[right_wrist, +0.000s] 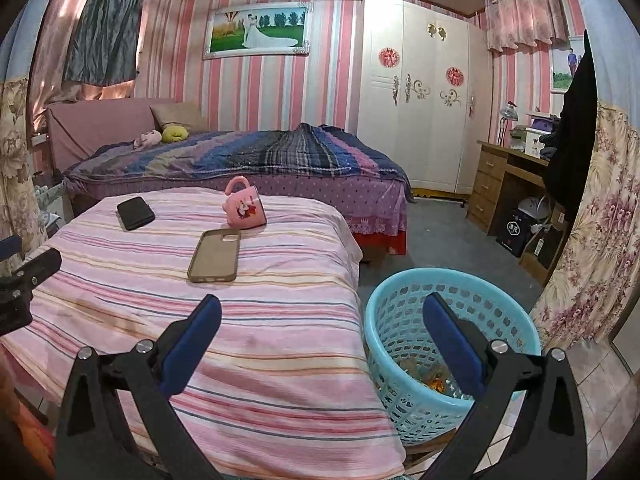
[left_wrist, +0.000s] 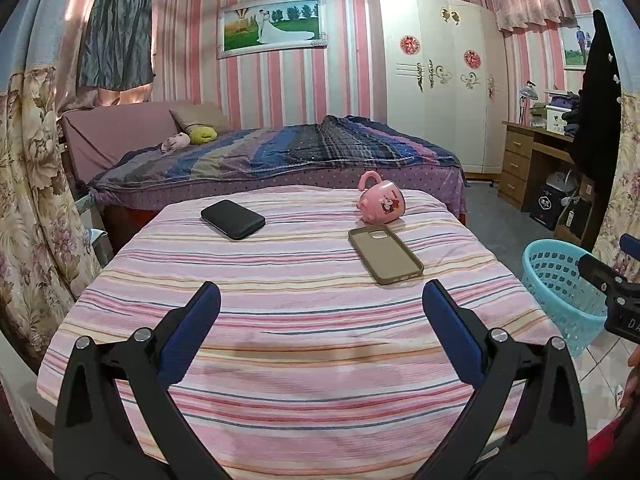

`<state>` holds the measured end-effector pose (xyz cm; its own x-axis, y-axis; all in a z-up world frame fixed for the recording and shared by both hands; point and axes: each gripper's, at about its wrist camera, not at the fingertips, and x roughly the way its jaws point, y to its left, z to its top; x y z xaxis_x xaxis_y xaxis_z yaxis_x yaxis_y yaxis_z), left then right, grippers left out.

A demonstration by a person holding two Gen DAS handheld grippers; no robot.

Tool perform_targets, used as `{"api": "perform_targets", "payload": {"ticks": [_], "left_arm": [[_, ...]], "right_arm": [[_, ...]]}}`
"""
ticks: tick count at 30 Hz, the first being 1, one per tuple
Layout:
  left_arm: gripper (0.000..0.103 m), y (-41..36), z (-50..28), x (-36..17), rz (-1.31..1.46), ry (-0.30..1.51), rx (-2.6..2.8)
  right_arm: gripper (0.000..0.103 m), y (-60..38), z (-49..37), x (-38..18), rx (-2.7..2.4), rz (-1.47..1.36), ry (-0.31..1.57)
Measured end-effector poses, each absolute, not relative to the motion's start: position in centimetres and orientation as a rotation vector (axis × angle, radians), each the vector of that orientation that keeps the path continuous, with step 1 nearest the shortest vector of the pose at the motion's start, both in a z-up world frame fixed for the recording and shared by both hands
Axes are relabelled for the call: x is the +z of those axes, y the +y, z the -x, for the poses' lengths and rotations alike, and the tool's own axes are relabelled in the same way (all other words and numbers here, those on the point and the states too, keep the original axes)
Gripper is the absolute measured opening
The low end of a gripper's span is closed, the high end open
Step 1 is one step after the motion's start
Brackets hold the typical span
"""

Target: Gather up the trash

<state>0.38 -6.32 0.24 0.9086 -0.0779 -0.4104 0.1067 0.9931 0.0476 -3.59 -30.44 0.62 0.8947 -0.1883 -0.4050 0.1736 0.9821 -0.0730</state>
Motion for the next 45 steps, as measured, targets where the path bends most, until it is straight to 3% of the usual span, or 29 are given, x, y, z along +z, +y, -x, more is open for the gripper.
{"api": "perform_targets", "payload": {"ticks": [45], "left_arm": [[0.098,-6.4,-0.2,0.6,-0.039,0.389,-0.115]], "right_arm": [[0.098,-31.5,4.0,2.0,-0.208,0.062,0.370]]}}
